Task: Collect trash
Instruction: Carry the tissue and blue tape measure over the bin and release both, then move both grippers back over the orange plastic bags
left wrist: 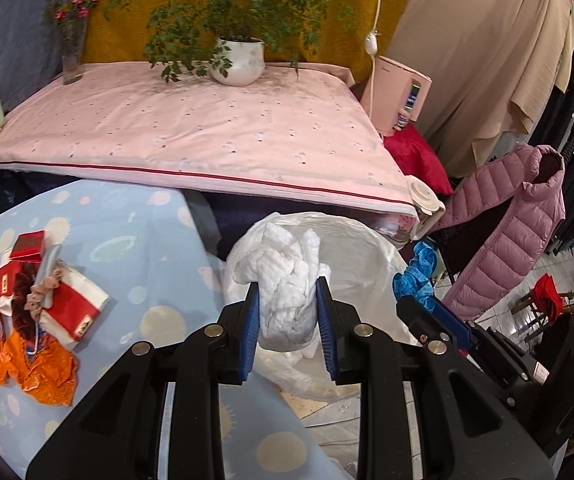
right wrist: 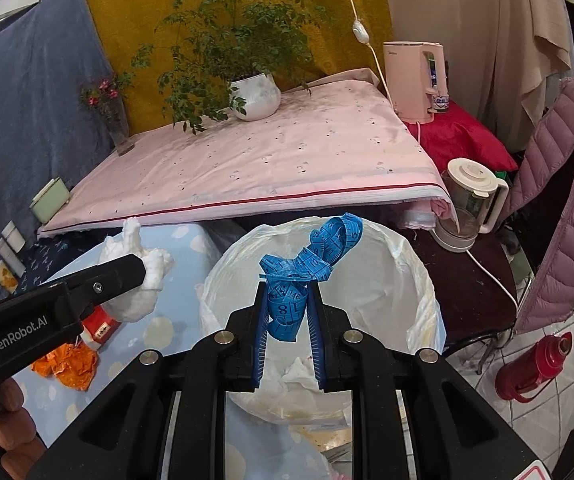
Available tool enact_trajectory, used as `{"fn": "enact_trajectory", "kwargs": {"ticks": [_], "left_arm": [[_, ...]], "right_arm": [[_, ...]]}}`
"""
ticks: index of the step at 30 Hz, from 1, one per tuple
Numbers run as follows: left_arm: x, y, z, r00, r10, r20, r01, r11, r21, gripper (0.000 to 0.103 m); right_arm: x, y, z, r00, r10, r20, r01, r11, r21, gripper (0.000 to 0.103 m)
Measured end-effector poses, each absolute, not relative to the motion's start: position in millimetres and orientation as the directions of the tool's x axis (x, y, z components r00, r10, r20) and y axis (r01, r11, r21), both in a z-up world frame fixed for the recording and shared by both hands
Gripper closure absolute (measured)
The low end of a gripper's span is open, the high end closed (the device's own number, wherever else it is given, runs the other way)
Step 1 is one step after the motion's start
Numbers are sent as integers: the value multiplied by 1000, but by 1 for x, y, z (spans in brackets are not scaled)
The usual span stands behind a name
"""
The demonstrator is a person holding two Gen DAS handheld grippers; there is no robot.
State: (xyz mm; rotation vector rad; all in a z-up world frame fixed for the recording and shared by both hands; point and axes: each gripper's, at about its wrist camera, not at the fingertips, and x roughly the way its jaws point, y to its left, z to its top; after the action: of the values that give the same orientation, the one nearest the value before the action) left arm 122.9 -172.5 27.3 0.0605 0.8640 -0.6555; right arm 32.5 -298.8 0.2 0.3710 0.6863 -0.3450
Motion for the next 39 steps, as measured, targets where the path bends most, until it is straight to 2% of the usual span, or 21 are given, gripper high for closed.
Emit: {"fn": "enact_trajectory", "kwargs": {"ticks": [23,24,25,26,28,33,39], "left_arm": [[133,-211,12,426,-515,-744,581,786,-211,75],[133,-211,12,428,-514,-744,580,787,-210,74],[134,-211,11,431,-510,-744,577,790,-208,66],[136,-211,11,434,-505,-746,570,795,-206,50],[138,-207,12,451,-498,-741,547,810,-211,38],[141,-202,12,472,-482,-738,528,825,-201,36],[145,-190,8,477,-467,-745,498,842,-210,36]], "right_arm": [[36,-321,-16,697,-195,-690,459,860,221,85],[36,-322,-17,696,-195,-690,460,860,221,85],[37,-322,-17,696,-196,-691,461,860,220,85],[38,-322,-18,695,-197,-692,461,860,219,85],[40,-322,-18,693,-205,-692,466,859,213,82],[41,-319,-16,698,-215,-684,468,859,209,64],[41,-315,-14,701,-212,-681,465,860,210,60]]}}
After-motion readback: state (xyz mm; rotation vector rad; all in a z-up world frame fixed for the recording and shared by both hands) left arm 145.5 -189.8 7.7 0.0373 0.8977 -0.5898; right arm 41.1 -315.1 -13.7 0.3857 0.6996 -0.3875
